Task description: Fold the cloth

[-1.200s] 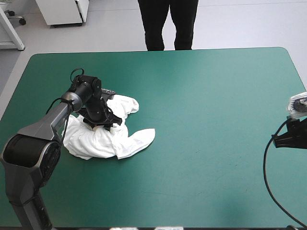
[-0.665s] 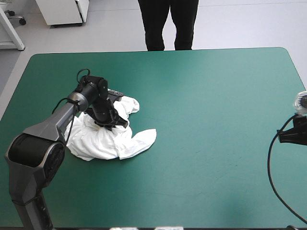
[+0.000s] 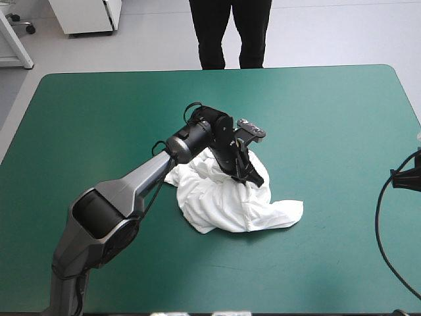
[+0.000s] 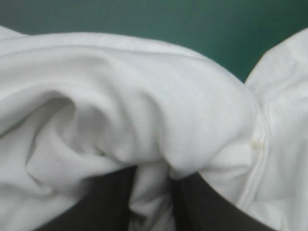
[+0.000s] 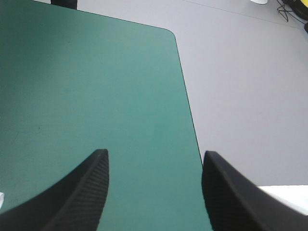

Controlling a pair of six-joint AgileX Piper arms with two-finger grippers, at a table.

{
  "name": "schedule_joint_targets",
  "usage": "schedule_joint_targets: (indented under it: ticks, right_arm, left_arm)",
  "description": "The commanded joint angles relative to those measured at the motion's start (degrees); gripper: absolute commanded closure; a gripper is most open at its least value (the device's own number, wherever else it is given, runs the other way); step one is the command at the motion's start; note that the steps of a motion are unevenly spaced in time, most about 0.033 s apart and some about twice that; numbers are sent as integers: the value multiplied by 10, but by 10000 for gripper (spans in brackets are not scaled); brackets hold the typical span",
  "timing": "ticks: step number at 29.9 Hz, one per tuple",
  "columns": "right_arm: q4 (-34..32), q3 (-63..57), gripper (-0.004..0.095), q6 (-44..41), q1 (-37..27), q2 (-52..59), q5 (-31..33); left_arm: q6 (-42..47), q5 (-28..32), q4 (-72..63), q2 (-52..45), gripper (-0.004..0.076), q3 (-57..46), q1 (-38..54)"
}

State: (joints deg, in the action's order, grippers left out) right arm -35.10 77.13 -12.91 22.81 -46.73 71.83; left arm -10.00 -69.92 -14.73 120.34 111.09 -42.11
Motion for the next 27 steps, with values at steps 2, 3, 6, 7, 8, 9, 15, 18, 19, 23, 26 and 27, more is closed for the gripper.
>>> schedule_joint_targets:
  ticks: [2,3,6,7,8,9,15,18,19,23,26,27]
  right_arm:
    - [-12,17,368,-2,0,-1,-3]
    - [-12,17,368,-2,0,-1,-3]
    - [-7,17,368,-2,0,-1,-3]
    - [-7,17,368,-2,0,-1,-3]
    - [-6,17,368,-2,0,-1,-3]
    - [-6,17,368,-2,0,-1,-3]
    - [-5,17,368,-2,0,-2,-3]
    - [-3,17,368,-2,0,-2,-3]
    - [-2,17,368,-2,0,-2,-3]
    - [27,17,368,-2,0,-2,-3]
    - [72,17,368,-2,0,-6,-3]
    - [89,17,368,-2,0,-9,-3]
  left_arm:
    - [-21,3,-68,-8,733,49,-16]
    - [-21,7,-67,-8,733,49,-18]
    - [-17,4,-64,-8,727,49,-18]
    - [-16,-2,-64,-10,705,49,-18]
    - [-19,-7,-64,-11,675,49,-18]
    - [-21,-11,-64,-12,634,49,-18]
    - [-7,-40,-61,-50,210,48,-18]
    - [21,-40,-35,-97,176,47,-18]
    - [33,-40,-21,-118,178,47,-18]
    - [87,-40,84,-202,178,47,-18]
    - [110,-40,166,-254,178,39,-18]
    - [115,-40,186,-267,178,33,-17]
